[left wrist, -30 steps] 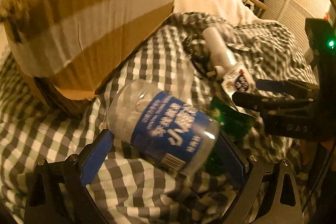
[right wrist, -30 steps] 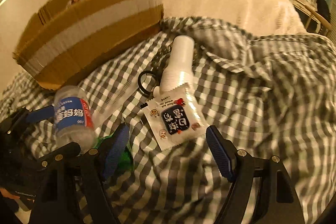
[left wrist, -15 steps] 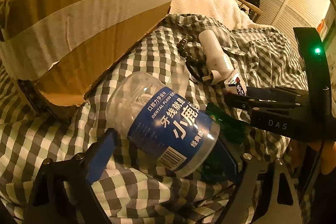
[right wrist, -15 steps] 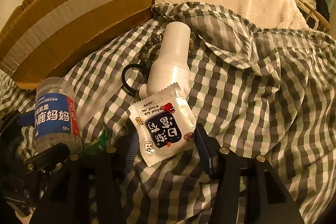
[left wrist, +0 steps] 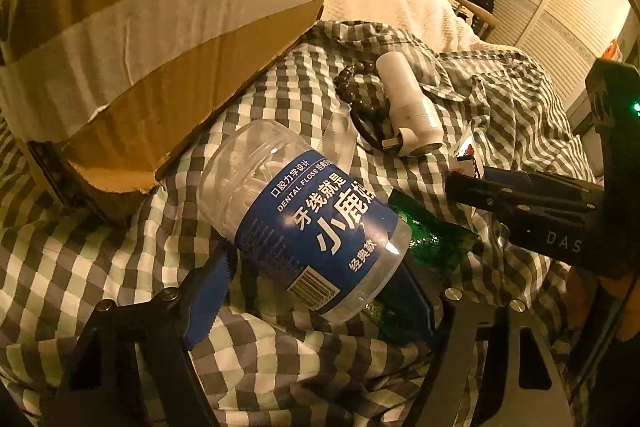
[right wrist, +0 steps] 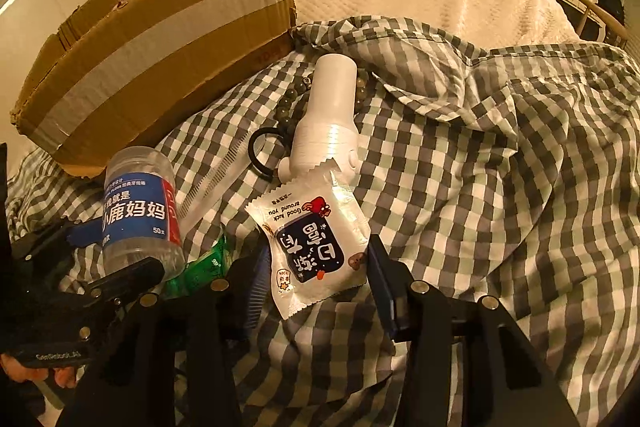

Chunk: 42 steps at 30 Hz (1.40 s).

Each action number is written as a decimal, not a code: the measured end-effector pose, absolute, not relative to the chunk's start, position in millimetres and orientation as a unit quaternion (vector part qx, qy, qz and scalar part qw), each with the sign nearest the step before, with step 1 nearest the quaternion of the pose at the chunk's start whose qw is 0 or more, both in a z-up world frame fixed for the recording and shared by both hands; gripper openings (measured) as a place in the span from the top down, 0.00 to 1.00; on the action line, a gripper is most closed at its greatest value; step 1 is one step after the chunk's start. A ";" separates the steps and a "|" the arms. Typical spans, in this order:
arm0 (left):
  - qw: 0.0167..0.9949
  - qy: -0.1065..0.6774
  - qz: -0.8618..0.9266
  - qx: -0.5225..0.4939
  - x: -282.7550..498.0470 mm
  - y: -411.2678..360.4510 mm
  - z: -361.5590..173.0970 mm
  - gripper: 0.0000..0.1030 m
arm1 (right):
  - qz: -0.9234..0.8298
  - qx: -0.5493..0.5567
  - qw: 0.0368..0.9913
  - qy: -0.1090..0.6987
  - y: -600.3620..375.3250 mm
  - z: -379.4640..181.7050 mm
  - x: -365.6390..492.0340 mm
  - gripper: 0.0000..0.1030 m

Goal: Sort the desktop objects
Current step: 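Hold the water bottle in the left tool while the right tool grasps the snack sachet, then carry the water bottle and snack sachet into the cardboard box and release both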

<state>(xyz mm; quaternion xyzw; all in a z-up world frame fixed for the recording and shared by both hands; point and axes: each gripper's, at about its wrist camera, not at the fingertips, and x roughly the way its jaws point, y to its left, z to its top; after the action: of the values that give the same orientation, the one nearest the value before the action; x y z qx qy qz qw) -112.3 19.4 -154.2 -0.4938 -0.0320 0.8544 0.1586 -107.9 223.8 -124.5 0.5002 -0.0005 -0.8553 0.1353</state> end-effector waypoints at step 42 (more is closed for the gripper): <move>0.150 -0.129 0.911 -0.362 -94.3 20.2 -65.7 0.39 | -0.901 0.399 0.170 -0.027 210.0 -32.9 -74.3 0.57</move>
<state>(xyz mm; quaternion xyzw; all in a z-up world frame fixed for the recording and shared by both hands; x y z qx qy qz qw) -94.3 20.2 -65.7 -0.3621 -0.1294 0.9108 0.1503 -74.3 210.0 -32.9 0.3992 -0.0266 -0.9005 0.1705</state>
